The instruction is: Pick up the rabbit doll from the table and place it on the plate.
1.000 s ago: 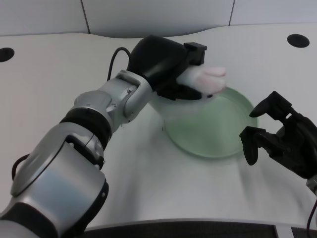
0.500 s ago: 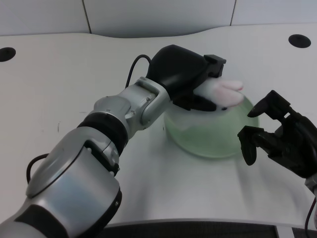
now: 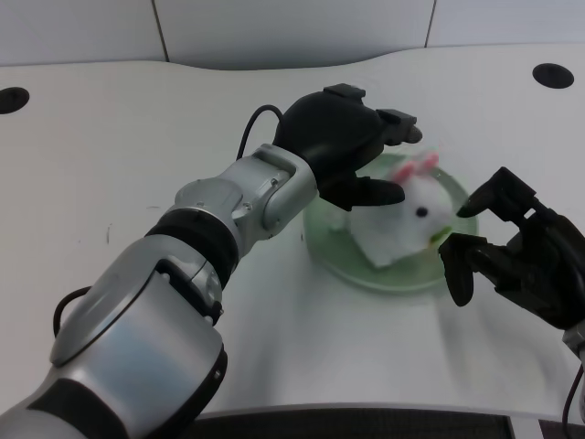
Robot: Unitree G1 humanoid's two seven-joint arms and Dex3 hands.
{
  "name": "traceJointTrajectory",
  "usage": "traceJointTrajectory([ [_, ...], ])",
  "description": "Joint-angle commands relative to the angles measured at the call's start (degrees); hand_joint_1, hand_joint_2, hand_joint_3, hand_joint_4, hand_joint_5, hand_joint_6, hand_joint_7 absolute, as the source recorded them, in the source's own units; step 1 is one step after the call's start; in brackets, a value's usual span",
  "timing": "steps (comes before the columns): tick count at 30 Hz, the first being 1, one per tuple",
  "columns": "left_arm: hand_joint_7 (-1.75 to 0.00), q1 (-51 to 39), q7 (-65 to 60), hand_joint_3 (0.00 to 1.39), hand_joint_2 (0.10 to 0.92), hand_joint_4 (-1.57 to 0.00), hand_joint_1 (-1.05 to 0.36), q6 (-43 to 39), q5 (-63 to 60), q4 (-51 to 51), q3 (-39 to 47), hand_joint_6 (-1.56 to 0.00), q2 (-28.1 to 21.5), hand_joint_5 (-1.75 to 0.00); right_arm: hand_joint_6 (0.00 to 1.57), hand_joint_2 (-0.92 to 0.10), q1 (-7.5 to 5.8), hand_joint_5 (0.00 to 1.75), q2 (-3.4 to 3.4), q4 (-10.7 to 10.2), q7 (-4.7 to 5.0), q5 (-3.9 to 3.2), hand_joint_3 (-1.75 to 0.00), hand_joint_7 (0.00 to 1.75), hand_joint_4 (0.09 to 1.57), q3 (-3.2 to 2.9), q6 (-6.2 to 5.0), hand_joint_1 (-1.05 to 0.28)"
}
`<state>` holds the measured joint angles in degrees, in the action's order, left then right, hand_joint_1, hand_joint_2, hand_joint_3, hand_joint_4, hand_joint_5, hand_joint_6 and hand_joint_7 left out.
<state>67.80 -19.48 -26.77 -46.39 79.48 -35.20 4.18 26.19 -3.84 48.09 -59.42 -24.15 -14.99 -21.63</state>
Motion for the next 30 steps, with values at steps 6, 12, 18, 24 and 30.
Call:
traceJointTrajectory([
  [6,-0.02,0.18,0.45,0.75,0.921,0.0,-0.84,0.48,0.02,-0.02,0.08,-0.34,-0.95,-0.71,0.66,-0.92,-0.15,1.75,-0.41,0.47,0.76,-0.38,-0.12,1.75,0.87,-0.37,-0.7,-0.54],
  [12,-0.01,0.31,0.04,0.75,0.921,0.0,-0.84,-0.82,-0.04,-0.23,0.01,-0.33,-2.94,-0.7,0.66,-0.92,-0.15,1.75,-0.45,0.31,0.84,-0.75,-0.11,1.75,0.87,-0.52,-0.25,-0.54],
  [18,-0.01,0.69,-0.75,0.78,0.921,0.0,-0.86,-2.66,1.08,-0.59,1.44,-0.32,-6.66,-0.67,0.66,-0.92,-0.66,1.75,-0.88,-0.47,2.06,0.0,-0.11,1.75,0.87,-0.14,-0.27,-0.53],
  [24,-0.01,-0.66,0.59,0.78,0.921,0.0,-0.88,-7.18,4.96,-1.23,5.64,-0.33,-11.51,-0.65,0.64,-0.92,-0.69,1.75,-1.02,-0.55,1.87,-0.19,-0.12,1.75,0.86,-0.17,-0.02,-0.52],
  [30,-0.01,-1.74,-2.47,0.74,0.921,-0.08,-0.86,-11.84,3.33,-2.16,4.33,-0.34,-16.56,-0.54,0.64,-0.92,-0.72,1.75,-1.1,-0.87,2.42,0.23,-0.12,1.75,0.85,0.2,0.13,-0.52],
])
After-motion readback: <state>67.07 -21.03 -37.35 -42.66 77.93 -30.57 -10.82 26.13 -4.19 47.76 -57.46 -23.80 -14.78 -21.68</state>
